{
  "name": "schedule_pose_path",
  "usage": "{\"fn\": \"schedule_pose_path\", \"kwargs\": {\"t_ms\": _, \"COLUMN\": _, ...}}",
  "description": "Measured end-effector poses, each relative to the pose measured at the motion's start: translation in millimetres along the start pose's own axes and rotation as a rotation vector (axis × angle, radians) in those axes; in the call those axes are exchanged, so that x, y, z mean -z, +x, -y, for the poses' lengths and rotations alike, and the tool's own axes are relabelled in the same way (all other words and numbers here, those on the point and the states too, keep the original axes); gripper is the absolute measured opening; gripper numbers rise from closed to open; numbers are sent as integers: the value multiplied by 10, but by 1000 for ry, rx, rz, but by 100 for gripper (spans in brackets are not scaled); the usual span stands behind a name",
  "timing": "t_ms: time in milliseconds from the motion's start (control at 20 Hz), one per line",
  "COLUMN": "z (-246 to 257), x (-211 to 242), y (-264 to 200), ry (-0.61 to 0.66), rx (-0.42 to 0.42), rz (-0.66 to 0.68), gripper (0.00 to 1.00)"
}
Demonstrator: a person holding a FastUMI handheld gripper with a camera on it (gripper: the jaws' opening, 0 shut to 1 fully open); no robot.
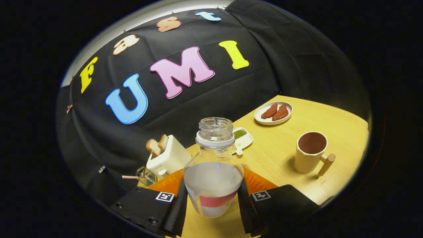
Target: Take the bottle from table, then pour the juice into the cup, finally place the bottle on the coaster
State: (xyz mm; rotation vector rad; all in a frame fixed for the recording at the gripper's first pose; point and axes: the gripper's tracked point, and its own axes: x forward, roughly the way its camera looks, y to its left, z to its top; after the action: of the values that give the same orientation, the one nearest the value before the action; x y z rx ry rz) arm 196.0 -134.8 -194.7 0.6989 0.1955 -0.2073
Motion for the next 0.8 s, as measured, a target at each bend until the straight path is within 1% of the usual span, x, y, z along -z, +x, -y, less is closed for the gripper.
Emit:
{"fn": "schedule_pose_path", "kwargs": {"t_ms": 150, "z": 140, "x": -102, "y": 69, "ry": 95, "rx": -12, "rz": -12, "gripper": 69}}
{"fn": "schedule_pose_path", "kwargs": {"t_ms": 400, "z": 356, "x": -148, "y": 168, "ry": 265, "rx": -18, "rz": -42, "gripper": 69}}
{"fn": "schedule_pose_path", "kwargs": {"t_ms": 550, "z": 504, "x": -172, "y": 188, "ry": 358, "rx": -5, "rz": -44, "gripper": 69}}
{"fn": "schedule_pose_path", "kwargs": {"t_ms": 700, "z": 656, "x": -190, "y": 202, "ry": 505, "rx": 11, "rz": -33, "gripper": 69}}
{"fn": "schedule_pose_path", "kwargs": {"t_ms": 800, "z": 779, "x": -111, "y": 225, "ry": 582, "rx": 44, "rz": -50, "gripper": 69}}
